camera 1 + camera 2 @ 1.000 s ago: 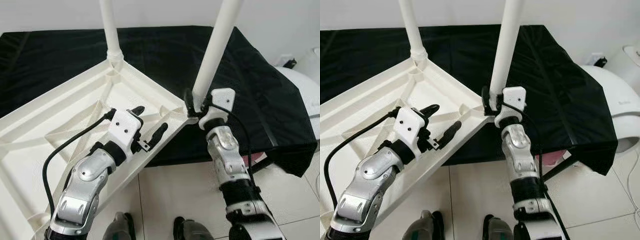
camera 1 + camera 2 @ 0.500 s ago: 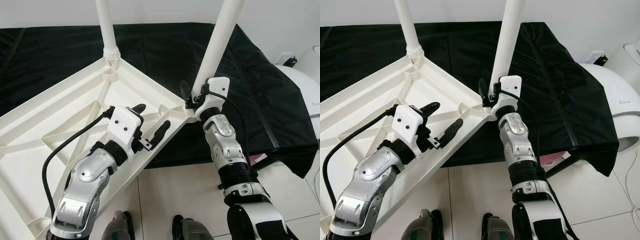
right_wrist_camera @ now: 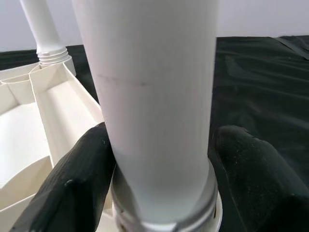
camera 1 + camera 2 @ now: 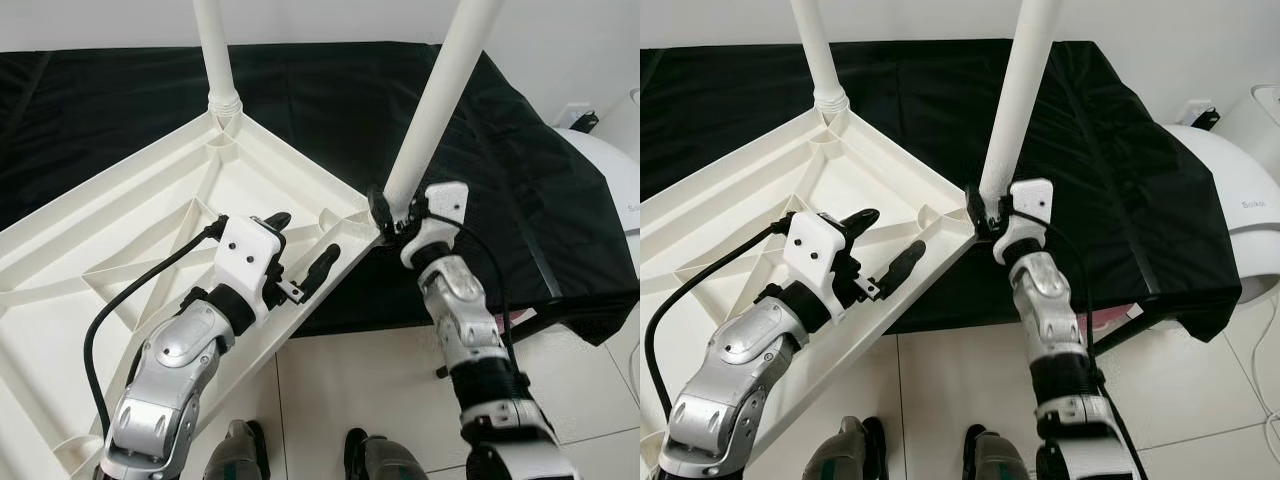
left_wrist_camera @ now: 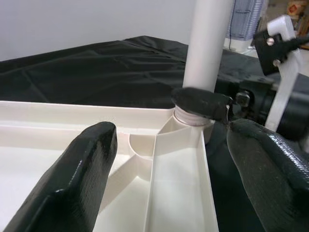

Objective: Building children table

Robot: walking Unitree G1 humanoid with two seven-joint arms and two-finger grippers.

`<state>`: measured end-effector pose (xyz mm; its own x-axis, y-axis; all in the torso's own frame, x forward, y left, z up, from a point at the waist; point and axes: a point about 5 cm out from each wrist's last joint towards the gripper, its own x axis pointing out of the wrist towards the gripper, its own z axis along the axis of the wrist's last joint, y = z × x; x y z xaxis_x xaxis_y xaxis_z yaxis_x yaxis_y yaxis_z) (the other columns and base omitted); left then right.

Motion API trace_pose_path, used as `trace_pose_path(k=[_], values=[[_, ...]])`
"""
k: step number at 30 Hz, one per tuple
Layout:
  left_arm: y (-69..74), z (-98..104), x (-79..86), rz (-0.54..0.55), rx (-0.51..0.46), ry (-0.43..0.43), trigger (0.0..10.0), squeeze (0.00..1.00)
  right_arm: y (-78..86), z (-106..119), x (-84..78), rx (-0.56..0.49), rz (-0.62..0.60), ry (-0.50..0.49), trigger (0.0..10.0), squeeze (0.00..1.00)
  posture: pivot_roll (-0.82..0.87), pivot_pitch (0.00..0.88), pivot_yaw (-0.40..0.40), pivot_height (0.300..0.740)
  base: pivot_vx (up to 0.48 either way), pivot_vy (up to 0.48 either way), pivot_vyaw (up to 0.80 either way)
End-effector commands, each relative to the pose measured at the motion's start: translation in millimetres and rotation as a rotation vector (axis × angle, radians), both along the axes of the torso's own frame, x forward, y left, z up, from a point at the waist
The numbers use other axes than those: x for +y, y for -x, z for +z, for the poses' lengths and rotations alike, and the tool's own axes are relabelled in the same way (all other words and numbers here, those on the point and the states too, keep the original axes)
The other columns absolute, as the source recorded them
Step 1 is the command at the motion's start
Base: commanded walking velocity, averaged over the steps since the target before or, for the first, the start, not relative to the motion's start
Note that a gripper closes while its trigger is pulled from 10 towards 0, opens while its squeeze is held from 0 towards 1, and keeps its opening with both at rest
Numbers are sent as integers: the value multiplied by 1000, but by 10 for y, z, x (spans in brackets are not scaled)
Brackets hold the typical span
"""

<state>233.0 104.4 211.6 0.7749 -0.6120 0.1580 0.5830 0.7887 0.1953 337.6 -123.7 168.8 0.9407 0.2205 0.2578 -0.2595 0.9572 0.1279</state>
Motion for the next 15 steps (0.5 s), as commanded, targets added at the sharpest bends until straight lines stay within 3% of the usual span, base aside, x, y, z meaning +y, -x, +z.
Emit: trace_pose_path(k=[1,10,14,15], values=[[12,11,20,59,2,22,10000,0,16,-80,-29,38,-13,-18,10000,0,-10,220,-42,740,0,0,0],[9,23,24,65,4,23,10000,0,-53,-22,-58,37,-13,2,10000,0,-2,228,-50,740,0,0,0],[24,28,35,74,5,28,10000,0,6,-6,-65,31,-27,-9,10000,0,-2,228,-50,740,0,0,0],[29,29,40,78,6,30,10000,0,83,-25,-55,32,-27,-15,10000,0,-5,230,-54,740,0,0,0]])
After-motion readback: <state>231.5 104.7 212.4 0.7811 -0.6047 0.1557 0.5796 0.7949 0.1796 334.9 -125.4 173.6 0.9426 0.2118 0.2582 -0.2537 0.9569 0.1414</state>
